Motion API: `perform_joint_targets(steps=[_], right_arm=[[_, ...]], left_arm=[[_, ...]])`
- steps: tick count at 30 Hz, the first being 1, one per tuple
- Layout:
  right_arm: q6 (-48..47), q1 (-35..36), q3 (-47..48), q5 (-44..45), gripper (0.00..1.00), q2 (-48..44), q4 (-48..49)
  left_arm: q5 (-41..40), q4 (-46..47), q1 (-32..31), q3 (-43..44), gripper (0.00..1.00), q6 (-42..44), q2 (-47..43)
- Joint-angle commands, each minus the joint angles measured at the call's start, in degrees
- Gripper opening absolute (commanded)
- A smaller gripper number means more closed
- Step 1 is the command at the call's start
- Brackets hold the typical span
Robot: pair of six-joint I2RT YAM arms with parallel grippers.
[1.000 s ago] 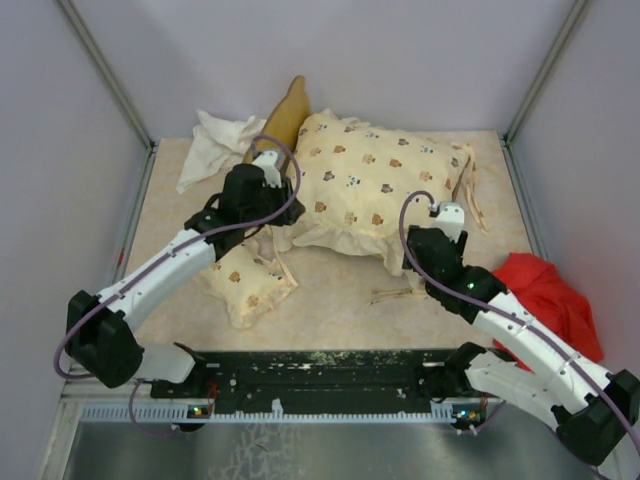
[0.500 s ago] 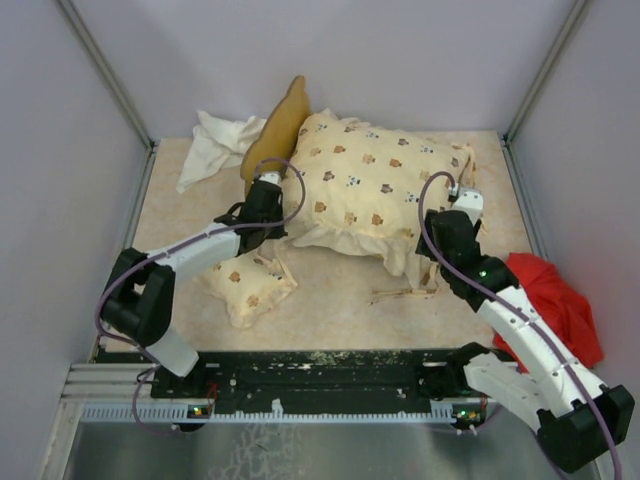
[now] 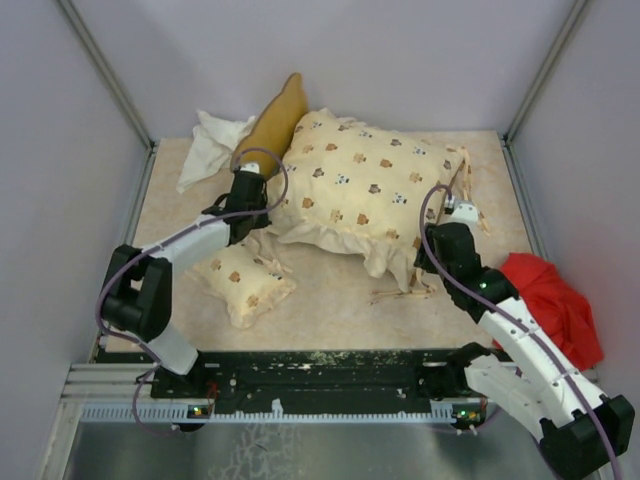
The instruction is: Set up the pet bed
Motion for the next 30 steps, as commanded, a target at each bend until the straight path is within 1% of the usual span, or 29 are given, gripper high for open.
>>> perform_joint_targets(steps=[1,5,7,10,12,15,17,20,22,27,29,30], right_arm=[[1.4,-0.2,-0.2,-2.2,0.47,-1.1,3.4],[1.7,-0.2,-0.1,-3.4,0.45,-1.5,3.9],[3.0,-0.2,-0.7,-3.2,0.44,-1.5,3.9],[4.3,-0.2,-1.9,-1.9,0.44,-1.6,4.5],[4.4,-0.2,-2.1,-1.2,0.43,-1.6,4.4],[4.6,-0.2,-1.9,-0.6,0.43,-1.9,3.8],[4.4,-0.2,-1.5,-0.2,0.43,-2.4,3.5],[4.1,-0.2,-0.4,1.1,0.44,-3.2,2.9],[4.1,-0.2,0.4,2.3,0.45,-3.1,2.4],[2.9,-0.2,1.9,2.7,0.49,-3.0,2.3],[2.6,-0.2,2.2,2.6,0.50,-3.1,2.2],[2.6,-0.2,2.2,2.5,0.50,-3.3,2.2]], left_arm=[[7.5,-0.7,-0.6,1.2,0.29,-1.4,-5.5],[13.0,0.1,-3.8,-2.2,0.36,-1.2,-13.6],[14.7,1.1,-6.2,-3.9,0.38,-1.7,-16.8],[17.5,5.9,-10.9,-7.0,0.40,-1.3,-20.4],[22.1,10.8,-13.2,-8.5,0.41,-0.3,-20.7],[26.7,13.8,-17.3,-7.6,0.42,-0.8,-19.0],[28.3,15.5,-20.5,-6.3,0.44,-1.3,-17.1],[27.7,18.9,-25.4,-5.4,0.46,-2.6,-14.1],[27.9,21.8,-27.3,-4.8,0.48,-4.2,-11.5],[26.0,20.1,-30.1,0.6,0.51,-5.5,-2.6],[24.8,18.8,-30.7,2.5,0.51,-6.1,-0.2],[24.2,18.6,-30.8,3.0,0.49,-5.9,0.7]])
